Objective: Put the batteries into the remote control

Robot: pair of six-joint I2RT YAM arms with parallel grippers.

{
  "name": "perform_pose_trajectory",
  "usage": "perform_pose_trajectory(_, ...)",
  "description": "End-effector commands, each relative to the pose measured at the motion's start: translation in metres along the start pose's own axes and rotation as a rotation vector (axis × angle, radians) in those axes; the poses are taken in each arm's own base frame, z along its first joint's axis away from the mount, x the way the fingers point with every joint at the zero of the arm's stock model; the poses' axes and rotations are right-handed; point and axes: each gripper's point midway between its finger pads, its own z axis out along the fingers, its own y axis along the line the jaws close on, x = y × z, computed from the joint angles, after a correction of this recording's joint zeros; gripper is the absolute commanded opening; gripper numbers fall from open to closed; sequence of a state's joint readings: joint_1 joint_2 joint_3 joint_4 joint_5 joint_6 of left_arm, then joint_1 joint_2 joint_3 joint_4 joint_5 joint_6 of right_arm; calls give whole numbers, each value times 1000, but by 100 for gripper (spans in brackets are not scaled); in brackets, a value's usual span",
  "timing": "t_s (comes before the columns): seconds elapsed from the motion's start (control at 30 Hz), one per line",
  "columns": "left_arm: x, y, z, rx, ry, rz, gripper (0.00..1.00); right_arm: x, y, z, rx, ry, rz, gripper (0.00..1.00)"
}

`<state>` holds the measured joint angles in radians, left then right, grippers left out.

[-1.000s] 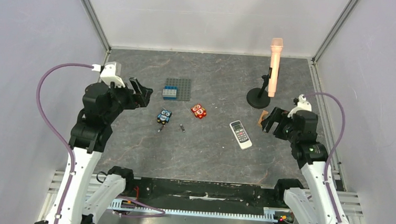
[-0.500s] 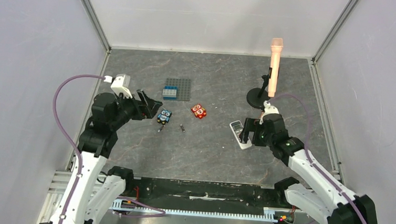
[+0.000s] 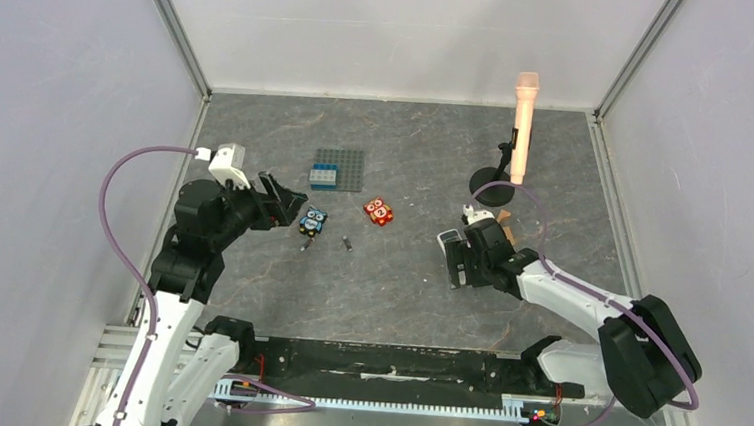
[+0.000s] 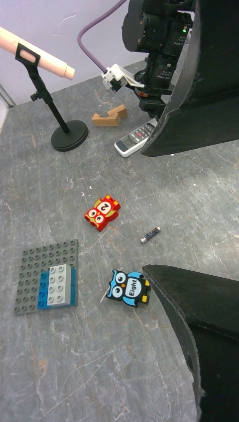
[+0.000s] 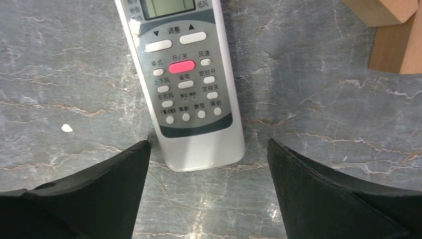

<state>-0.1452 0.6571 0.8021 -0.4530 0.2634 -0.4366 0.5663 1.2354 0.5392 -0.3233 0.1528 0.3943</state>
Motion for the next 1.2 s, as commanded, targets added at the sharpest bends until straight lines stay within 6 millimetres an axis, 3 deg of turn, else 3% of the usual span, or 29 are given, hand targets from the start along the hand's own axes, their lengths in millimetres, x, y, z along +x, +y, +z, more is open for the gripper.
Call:
perform_pose_trajectory(0.0,-4,0,9,-2,-6,-49,85,-20,1,3,23,-41,-25,88)
perform_pose_trajectory(0.23,1,3,13,-9,22,-37,85,-16,2,13,30,1,-54,74)
perform_pose_trajectory(0.43,9,0,11,17,58,-18,85,-10,18,16,-51,46,-29,32)
perform_pose_trajectory(0.57,22,-23,8,156,135,-24,85,-20,40,4,-158,16,30,29)
perform_pose_trajectory(0.63,31,-38,5,250,192,-47,85,-32,73,-13,-329,-14,65,28)
perform_pose_trajectory(0.83,51,-53,5,362,242,-184,85,-68,165,-83,-804,-120,229,28)
perform_pose_trajectory(1.0,51,-70,-3,466,206,-293,85,-84,214,-136,-1059,-152,312,27)
perform_pose_trajectory(1.17,50,-88,-15,571,188,-279,86,-90,251,-169,-1183,-131,305,27)
